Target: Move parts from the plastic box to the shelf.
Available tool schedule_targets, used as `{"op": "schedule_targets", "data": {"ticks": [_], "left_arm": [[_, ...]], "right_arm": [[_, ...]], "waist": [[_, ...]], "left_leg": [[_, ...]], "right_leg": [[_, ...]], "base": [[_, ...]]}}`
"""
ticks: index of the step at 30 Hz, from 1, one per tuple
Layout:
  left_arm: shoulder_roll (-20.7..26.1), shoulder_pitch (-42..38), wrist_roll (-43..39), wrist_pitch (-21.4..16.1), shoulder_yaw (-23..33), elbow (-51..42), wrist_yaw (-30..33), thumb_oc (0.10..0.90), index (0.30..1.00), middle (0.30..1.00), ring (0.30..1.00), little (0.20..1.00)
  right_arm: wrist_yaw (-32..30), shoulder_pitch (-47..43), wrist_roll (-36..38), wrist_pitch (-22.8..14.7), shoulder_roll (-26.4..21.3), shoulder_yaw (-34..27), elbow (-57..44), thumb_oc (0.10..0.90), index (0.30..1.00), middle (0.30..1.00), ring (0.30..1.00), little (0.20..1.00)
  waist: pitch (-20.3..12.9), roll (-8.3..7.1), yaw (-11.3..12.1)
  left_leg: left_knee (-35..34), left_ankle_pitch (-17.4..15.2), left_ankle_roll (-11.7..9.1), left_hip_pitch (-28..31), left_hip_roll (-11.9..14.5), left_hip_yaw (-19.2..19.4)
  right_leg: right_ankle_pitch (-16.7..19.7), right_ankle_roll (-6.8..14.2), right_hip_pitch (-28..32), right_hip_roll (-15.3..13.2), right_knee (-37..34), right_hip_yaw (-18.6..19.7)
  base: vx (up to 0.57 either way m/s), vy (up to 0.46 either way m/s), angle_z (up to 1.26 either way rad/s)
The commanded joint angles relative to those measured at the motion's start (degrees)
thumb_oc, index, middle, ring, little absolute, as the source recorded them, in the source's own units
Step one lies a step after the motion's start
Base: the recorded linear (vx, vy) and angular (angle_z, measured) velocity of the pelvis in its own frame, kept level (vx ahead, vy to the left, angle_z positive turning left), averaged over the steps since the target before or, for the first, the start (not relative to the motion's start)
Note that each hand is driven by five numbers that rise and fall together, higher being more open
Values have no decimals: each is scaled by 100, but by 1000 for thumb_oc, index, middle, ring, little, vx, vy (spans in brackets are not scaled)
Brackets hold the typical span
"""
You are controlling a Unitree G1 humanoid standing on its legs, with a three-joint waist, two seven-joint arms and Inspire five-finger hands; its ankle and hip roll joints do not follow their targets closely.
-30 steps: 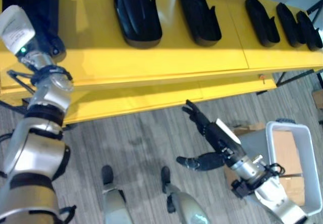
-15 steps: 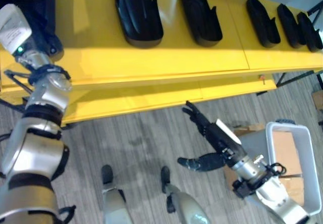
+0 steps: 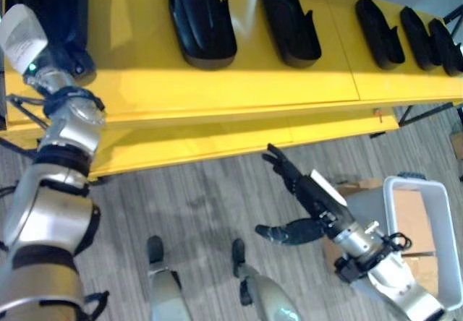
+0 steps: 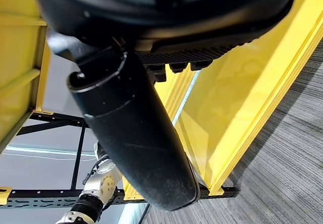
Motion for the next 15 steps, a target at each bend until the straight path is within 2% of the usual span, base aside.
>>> {"op": "schedule_targets", "data": {"ticks": [1,10,15], "left_arm": [[-22,-790,-394,-331,-67,134,-138,900,1000,1000,1000,1000],[-163,-972,-1532,-570,197,122,-383,900,1000,1000,1000,1000],[-211,-948,-1726,-627,176,-96,-459,900,1000,1000,1000,1000]], "right_arm": [[-64,-269,221,-384,-93,-548,-307,900,1000,1000,1000,1000],[-71,-329,208,-264,-19,-518,-200,900,1000,1000,1000,1000],[-69,-340,210,-231,4,-539,-176,900,1000,1000,1000,1000]], "waist": [[-211,132,6],[-186,272,78],[-190,347,119]], "left_leg": [[290,-641,289,515,30,248],[270,-626,287,618,5,220],[238,-624,280,700,-16,215]], "right_leg": [[-444,78,-37,-18,839,220],[-493,49,25,-28,906,198],[-519,42,78,-50,925,183]], "base": [[0,0,0],[0,0,0],[0,0,0]]}}
